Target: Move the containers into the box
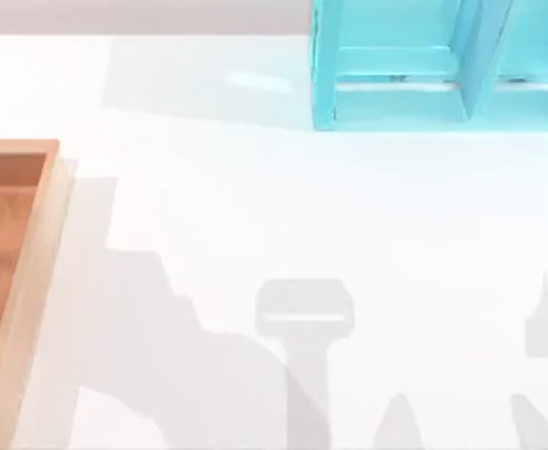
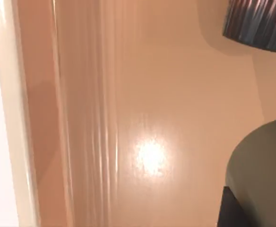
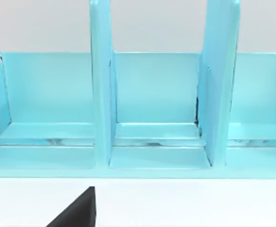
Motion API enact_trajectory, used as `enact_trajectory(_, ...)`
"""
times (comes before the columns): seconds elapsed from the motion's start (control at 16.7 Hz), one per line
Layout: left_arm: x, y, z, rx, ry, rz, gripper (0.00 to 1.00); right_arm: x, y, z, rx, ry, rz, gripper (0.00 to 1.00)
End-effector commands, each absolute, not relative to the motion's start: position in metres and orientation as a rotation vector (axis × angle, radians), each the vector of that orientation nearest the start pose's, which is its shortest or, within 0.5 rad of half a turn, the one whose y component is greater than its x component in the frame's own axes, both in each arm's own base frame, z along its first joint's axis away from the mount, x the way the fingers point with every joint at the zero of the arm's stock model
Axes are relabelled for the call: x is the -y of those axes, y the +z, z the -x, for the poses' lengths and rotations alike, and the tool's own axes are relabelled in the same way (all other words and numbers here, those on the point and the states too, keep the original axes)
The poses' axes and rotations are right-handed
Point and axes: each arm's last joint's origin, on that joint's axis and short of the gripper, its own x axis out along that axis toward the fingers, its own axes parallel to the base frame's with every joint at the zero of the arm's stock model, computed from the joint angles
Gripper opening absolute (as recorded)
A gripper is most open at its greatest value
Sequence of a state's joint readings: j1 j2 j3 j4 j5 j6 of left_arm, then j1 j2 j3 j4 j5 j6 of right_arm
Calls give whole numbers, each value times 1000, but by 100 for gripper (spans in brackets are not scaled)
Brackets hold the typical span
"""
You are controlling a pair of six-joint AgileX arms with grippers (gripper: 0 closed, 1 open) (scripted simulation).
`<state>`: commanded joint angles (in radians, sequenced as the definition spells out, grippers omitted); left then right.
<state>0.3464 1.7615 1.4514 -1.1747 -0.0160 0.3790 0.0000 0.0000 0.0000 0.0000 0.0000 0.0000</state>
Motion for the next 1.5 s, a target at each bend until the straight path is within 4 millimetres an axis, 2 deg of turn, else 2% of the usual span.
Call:
enact_trajectory(0.24,-115,217,-314,-1498,13,-54,0,1,160,-106,0,0,0,100)
enact_trajectory(0.48,-115,215,-314,-1498,13,-53,0,1,160,-106,0,0,0,100)
enact_trajectory(1.26,-115,215,-314,-1498,13,-53,98,1,160,-106,0,0,0,100)
enact_trajectory(1.5,-115,215,-314,-1498,13,-53,100,1,160,-106,0,0,0,100)
